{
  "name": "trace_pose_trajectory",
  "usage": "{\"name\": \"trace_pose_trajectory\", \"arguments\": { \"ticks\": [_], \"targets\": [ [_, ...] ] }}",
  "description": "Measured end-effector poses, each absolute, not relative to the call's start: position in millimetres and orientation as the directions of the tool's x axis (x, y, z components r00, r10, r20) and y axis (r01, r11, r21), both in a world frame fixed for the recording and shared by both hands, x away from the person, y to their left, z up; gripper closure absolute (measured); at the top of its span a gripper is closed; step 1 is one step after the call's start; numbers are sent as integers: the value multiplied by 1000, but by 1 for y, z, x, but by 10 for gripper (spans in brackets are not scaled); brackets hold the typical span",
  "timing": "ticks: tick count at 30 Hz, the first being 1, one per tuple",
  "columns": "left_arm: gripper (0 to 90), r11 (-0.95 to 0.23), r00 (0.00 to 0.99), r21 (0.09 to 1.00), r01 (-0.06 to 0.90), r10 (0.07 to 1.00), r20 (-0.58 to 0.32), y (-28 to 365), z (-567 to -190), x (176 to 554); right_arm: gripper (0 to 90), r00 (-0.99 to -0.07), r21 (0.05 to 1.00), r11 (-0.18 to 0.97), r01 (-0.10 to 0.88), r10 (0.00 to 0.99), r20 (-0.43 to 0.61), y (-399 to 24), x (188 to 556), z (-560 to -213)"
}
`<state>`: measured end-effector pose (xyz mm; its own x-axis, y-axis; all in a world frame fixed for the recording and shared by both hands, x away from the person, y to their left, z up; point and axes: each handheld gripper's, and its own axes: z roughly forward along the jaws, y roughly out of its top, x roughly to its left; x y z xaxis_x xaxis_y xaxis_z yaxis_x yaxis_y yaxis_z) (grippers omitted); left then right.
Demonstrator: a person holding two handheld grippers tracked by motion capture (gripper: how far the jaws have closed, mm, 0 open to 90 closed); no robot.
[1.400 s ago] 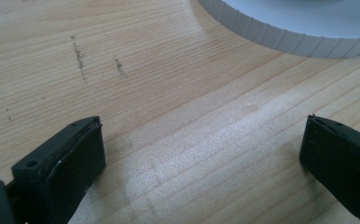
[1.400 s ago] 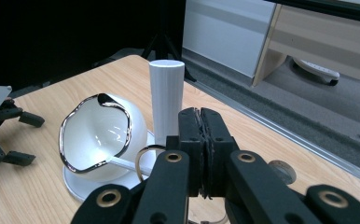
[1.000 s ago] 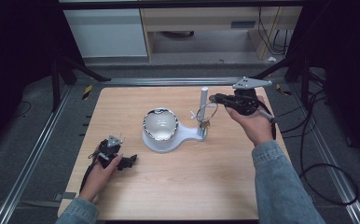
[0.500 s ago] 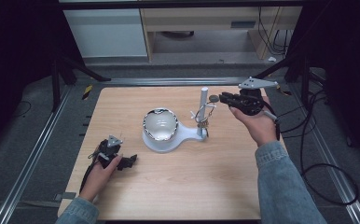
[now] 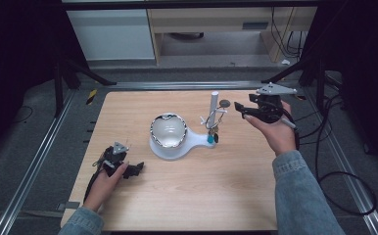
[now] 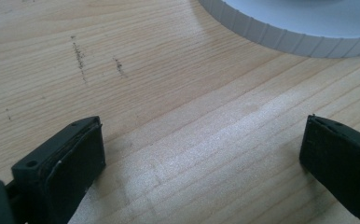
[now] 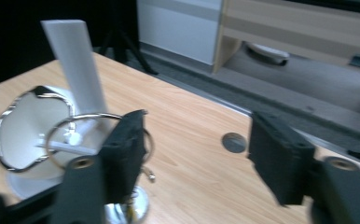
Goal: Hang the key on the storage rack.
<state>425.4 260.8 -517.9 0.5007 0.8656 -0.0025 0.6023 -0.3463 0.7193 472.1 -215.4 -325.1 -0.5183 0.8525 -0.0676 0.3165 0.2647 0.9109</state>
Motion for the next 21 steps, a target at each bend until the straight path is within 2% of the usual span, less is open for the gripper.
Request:
{"name": "trace_pose_trajectory", "arguments": {
  "ticks": [1,6,21],
  "targets": [
    [0,-346,501,719,602,866,-2,261,-518,425,193,-492,911,254,324,868,-68,-218,472,-328],
    [0,-346,500,719,602,866,-2,261,-518,425,86,-440,907,229,355,896,-54,-227,471,-338],
    [0,-344,501,721,602,866,-5,261,-518,425,58,-425,907,229,355,903,-62,-242,461,-355]
  ]
}}
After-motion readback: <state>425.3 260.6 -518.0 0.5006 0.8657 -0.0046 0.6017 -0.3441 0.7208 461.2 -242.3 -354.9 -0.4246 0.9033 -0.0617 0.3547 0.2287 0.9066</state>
